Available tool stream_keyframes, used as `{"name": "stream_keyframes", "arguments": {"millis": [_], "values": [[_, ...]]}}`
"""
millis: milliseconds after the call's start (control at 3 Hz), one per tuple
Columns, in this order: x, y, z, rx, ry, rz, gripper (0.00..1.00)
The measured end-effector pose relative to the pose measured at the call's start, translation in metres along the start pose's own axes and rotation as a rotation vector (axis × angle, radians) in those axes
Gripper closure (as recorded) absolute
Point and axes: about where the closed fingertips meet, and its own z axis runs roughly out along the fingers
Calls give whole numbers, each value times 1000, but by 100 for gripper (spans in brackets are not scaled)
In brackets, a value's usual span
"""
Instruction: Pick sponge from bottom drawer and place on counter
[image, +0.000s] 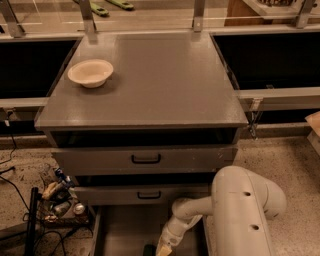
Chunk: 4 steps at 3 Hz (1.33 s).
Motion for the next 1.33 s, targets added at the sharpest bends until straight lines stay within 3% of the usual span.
{"name": "stream_keyframes", "arguments": {"millis": [333, 667, 1333], "values": [[0, 0, 0, 0, 0, 0, 15], [0, 0, 1, -3, -3, 0, 0], [7, -3, 18, -25, -21, 14, 0]]}}
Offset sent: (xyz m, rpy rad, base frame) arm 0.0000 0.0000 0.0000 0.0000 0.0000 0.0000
